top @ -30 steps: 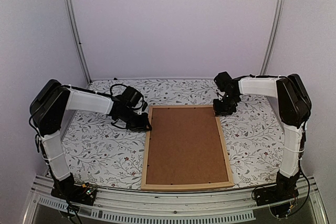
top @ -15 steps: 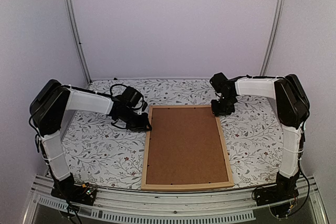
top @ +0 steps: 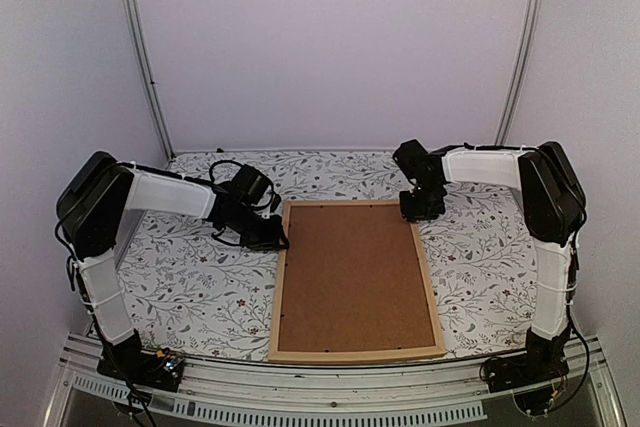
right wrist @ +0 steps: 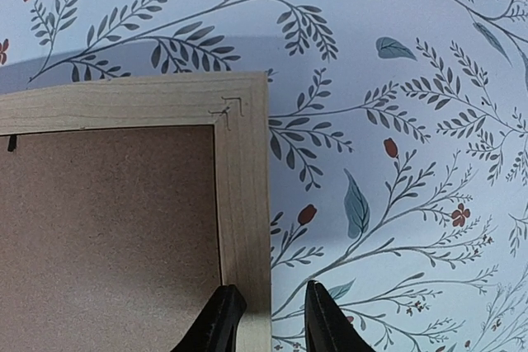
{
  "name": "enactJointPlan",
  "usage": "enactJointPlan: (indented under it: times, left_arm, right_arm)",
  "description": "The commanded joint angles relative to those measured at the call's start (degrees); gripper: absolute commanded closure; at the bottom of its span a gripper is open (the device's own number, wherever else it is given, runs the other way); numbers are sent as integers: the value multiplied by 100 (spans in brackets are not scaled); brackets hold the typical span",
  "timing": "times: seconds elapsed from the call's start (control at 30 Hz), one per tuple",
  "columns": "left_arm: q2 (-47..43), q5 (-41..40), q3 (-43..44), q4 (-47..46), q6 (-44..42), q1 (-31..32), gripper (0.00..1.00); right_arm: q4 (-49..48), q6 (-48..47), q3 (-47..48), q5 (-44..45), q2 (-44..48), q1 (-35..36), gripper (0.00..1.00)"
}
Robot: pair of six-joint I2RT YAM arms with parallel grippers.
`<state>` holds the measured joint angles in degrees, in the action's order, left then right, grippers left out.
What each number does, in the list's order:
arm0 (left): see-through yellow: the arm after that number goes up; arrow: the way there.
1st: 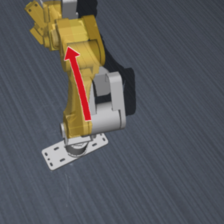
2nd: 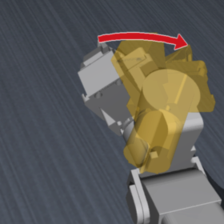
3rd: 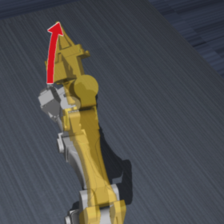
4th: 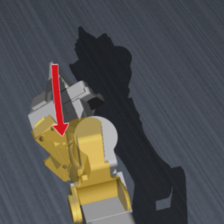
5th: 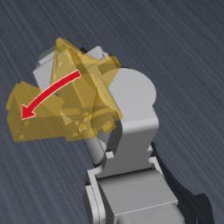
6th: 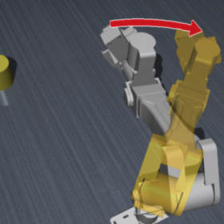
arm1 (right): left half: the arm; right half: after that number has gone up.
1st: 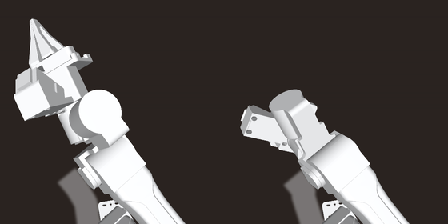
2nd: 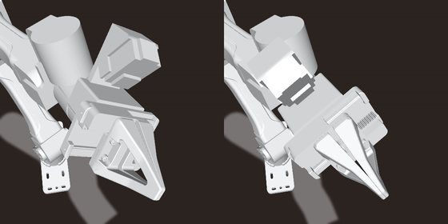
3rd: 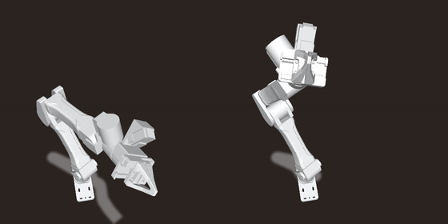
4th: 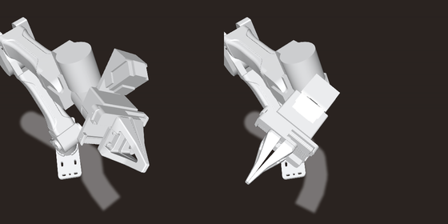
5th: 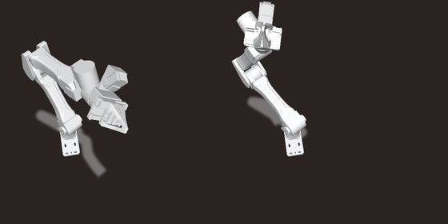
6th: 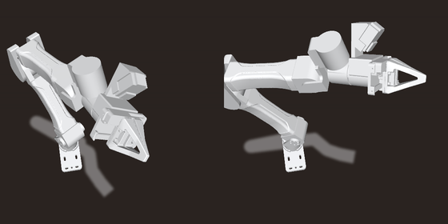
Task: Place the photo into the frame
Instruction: Press the fastener onto the frame body.
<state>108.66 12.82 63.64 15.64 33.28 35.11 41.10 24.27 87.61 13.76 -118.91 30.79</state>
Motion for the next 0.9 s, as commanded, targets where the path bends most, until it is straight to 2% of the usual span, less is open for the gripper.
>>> enactJointPlan:
  times: [0.0, 0.87]
  left_arm:
    - [313, 265, -214, -131, -240, 323, 82]
    - [322, 287, -229, -140, -241, 330, 83]
  right_arm:
    - [-135, 117, -80, -778, -483, 417, 69]
    - [153, 273, 152, -274, -985, 773, 70]
